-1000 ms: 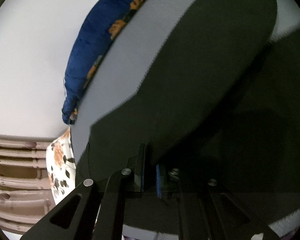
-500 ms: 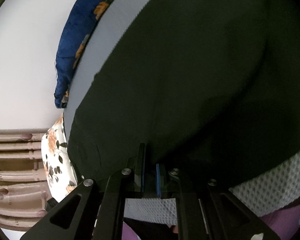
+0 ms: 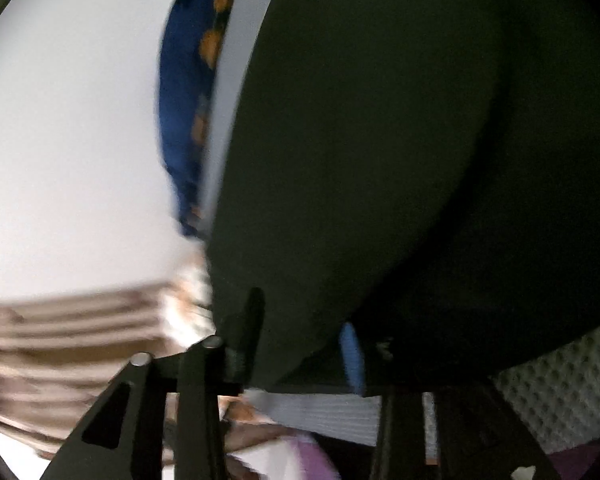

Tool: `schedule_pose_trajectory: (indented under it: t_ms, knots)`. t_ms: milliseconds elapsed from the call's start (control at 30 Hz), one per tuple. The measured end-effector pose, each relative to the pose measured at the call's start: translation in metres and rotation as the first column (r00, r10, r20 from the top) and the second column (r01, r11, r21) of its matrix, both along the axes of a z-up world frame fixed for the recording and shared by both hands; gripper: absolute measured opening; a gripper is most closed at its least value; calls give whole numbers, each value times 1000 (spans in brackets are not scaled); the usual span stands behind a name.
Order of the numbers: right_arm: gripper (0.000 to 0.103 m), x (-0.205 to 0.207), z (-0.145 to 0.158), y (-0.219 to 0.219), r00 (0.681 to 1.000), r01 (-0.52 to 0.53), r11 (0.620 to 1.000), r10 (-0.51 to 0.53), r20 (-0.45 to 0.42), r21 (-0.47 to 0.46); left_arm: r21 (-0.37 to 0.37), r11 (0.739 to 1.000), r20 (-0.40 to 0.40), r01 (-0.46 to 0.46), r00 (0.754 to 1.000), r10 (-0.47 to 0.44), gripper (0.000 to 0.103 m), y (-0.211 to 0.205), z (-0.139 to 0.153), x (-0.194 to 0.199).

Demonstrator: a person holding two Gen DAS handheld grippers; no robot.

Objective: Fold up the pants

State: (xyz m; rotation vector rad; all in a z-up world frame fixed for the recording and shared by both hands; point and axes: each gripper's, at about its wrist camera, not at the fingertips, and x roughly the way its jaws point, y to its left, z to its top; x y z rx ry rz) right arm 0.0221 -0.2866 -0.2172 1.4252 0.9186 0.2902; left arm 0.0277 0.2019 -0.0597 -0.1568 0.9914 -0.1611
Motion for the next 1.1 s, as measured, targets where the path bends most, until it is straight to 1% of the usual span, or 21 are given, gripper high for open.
schedule_pose_trajectory:
  t_ms: [33,100,167,200,300,333,367,400,433,533,600,633,700,767,800,867,900,933,967,1033,1100]
  knots:
    - [44,-2,-1,-9,999,28,1000,-29,18,14,-8,1000,21,26,999,-26,63,-10,10,3]
    - [49,-3,0,-24,997,59,998,-60,58,24,-26,994,55,102,993,-100,63,-36,25,12]
    - [53,-3,2,-35,994,74,997,-75,80,20,-45,978,87,205,976,-201,63,-77,35,21]
    - [54,-3,2,-40,992,85,996,-86,89,18,-59,965,99,256,963,-249,63,-98,37,26]
    - [54,-7,1,-60,983,140,990,-142,116,27,-139,891,91,433,901,-424,63,-174,34,36]
    - [55,-8,0,-67,978,163,986,-166,128,34,-165,853,85,495,869,-488,63,-204,28,38]
    - [55,-8,0,-76,971,188,981,-192,140,41,-171,826,82,537,843,-531,63,-226,23,38]
    - [56,-8,0,-81,968,198,979,-203,147,44,-155,787,78,597,802,-592,63,-257,14,36]
    - [57,-7,0,-91,963,208,977,-214,163,54,-128,759,76,638,770,-634,63,-278,8,32]
    - [58,-1,0,-109,955,214,974,-225,192,74,-34,685,75,728,686,-724,63,-332,-13,22]
    - [58,1,1,-119,951,219,973,-230,205,72,-16,652,72,758,652,-755,63,-353,-26,21]
    - [59,4,2,-124,952,216,974,-225,208,68,-14,640,66,768,640,-766,63,-363,-32,23]
    - [59,12,4,-134,953,213,975,-220,207,57,-22,624,53,781,625,-779,63,-374,-40,26]
    - [60,18,7,-145,952,221,974,-225,209,42,-22,622,68,782,622,-780,63,-380,-45,29]
    - [60,19,7,-150,951,223,974,-228,210,45,-19,627,72,779,627,-776,63,-382,-46,31]
    - [63,21,7,-162,946,237,969,-247,209,72,-15,649,68,760,649,-758,63,-384,-52,35]
    - [67,20,9,-168,941,252,962,-268,207,101,-24,661,55,750,661,-748,63,-384,-55,41]
    - [72,17,8,-174,937,260,956,-283,206,135,-30,668,49,743,669,-742,62,-386,-58,40]
    - [74,15,7,-175,934,264,949,-296,201,172,-34,675,46,737,676,-736,62,-387,-60,40]
    - [74,10,5,-177,929,268,933,-316,192,239,-24,678,45,734,679,-733,62,-391,-63,40]
    - [75,4,8,-178,931,265,931,-315,185,249,8,676,38,737,675,-737,62,-398,-65,39]
